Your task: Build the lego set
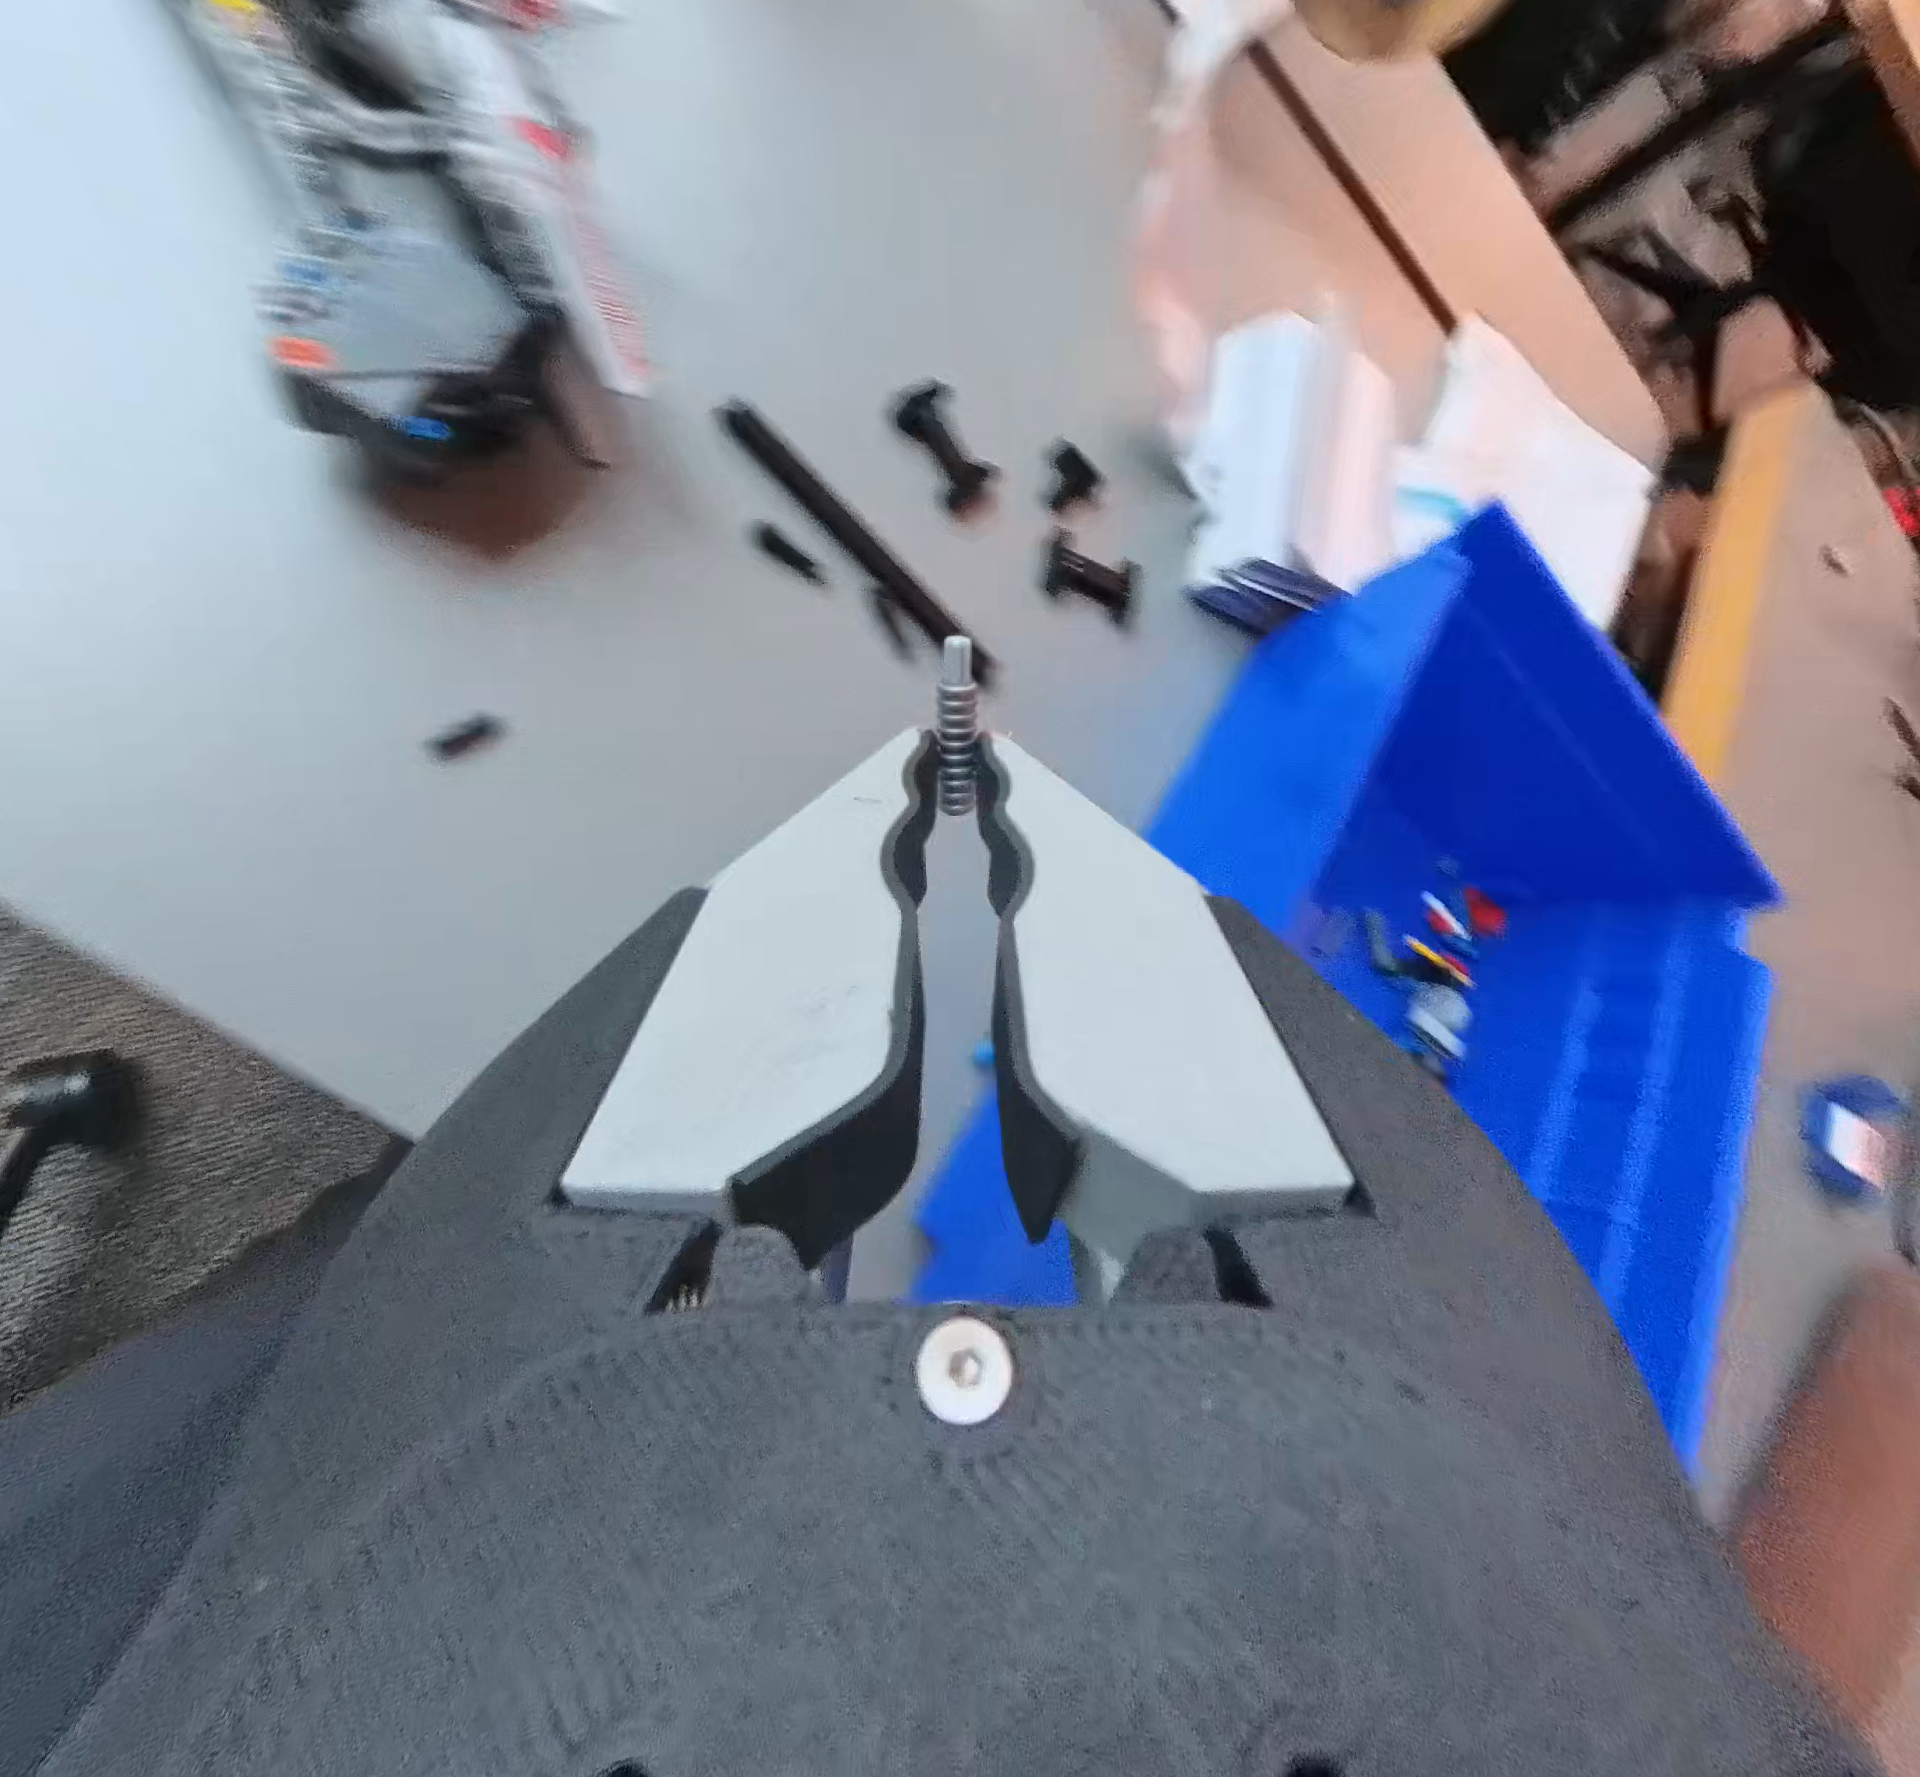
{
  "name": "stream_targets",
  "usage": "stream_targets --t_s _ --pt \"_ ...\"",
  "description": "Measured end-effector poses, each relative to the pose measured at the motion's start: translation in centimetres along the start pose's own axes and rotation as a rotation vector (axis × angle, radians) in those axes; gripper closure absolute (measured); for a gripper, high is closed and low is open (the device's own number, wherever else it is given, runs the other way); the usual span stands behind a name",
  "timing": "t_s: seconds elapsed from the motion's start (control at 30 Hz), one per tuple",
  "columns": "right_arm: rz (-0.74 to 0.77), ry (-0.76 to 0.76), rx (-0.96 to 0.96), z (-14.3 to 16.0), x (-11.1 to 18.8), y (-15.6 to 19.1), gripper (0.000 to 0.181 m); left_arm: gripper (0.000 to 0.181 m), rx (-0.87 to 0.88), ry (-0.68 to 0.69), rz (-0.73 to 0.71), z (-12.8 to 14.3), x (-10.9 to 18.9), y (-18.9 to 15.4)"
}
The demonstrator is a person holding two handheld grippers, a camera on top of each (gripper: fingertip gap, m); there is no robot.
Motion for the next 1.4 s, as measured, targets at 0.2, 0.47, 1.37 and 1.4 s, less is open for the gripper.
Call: stream_targets --t_s 0.2,0.47,1.37,1.4 --pt "0.169 0.187 -0.104 4.2 3.7 -11.9 0.168 0.181 0.017 0.01 0.004 0.3 -0.3 0.1" --pt "0.104 0.092 -0.251 2.6 4.2 -11.7 0.15 0.181 -0.009 0.017 -0.009 0.2 -0.4 0.0" --pt "-1.21 0.118 0.55 35.9 -27.9 81.5 0.163 0.181 0.136 0.311 -0.599 11.8 9.9 13.1" --pt "-1.211 0.11 0.531 35.9 -28.3 81.8 0.163 0.181 0.159 0.331 -0.602 12.5 10.1 13.2"
Point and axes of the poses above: each gripper's, where its closed fingertips meet, x back along the fingers, z out of its underside, y = z × x across the jaws, the point moved 2 cm from there along x, back along the fingers, and after that the axes turned 14 degrees about -y, right-handed, at the moved point
